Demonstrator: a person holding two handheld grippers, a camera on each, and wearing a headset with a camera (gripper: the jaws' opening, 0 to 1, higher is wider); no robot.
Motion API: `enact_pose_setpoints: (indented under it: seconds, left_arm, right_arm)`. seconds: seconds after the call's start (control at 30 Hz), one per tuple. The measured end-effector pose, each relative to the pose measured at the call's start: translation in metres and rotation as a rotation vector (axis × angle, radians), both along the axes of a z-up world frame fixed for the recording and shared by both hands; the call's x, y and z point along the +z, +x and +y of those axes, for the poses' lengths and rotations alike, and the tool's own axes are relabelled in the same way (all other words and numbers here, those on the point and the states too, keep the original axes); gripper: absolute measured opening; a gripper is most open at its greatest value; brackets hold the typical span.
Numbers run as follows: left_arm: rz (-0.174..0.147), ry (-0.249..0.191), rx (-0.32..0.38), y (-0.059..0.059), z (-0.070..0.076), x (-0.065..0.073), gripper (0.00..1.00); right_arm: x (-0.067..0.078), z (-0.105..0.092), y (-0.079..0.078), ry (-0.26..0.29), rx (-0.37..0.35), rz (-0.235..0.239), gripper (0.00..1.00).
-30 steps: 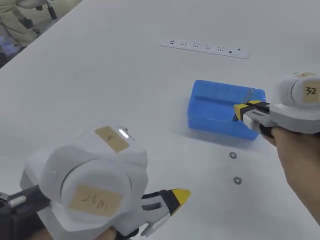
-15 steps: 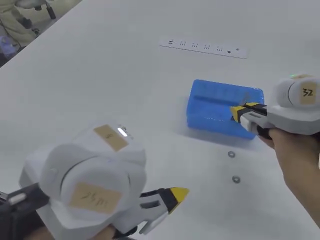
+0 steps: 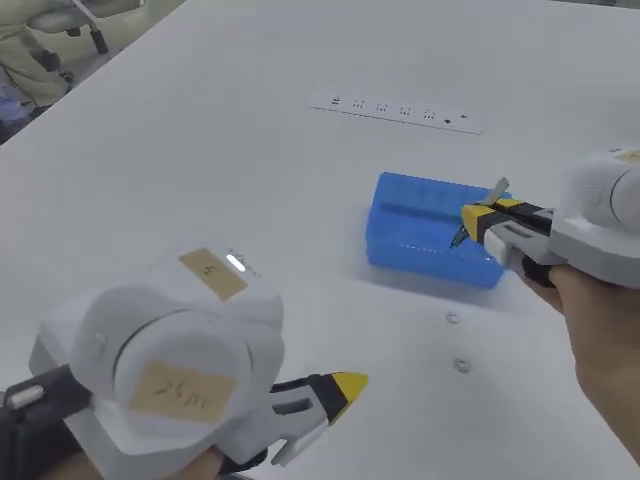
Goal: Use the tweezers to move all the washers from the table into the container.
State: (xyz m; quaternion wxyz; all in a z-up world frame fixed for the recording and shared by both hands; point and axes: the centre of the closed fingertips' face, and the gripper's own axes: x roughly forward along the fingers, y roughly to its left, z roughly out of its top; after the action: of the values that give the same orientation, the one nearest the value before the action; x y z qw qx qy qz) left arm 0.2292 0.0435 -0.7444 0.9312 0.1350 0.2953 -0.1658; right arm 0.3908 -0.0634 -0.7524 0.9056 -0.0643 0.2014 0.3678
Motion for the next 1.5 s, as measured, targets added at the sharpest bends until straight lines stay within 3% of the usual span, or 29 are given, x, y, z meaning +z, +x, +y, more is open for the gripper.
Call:
enact_pose_setpoints:
  seconds: [0.23,0.37,0.73,1.2,1.5]
  left_arm:
    - [-0.003,-0.018,0.011,-0.002,-0.002,-0.002,0.84]
    - [0.0,-0.017,0.015,-0.003,-0.003,-0.003,0.84]
    - [0.011,-0.011,0.021,-0.002,0.001,-0.006,0.84]
    - [0.027,-0.01,0.024,-0.002,0.004,-0.012,0.83]
    - [0.029,-0.009,0.022,-0.002,0.004,-0.013,0.83]
  right_arm:
    - [0.001,-0.014,-0.015,0.026,-0.014,0.019,0.03]
    - [-0.009,-0.018,-0.022,0.039,-0.014,0.055,0.03]
    - [-0.044,-0.018,-0.033,-0.006,0.0,0.113,0.03]
    - [-0.062,-0.017,-0.034,-0.068,0.02,0.118,0.03]
    - [-0.062,-0.017,-0.035,-0.106,0.034,0.095,0.03]
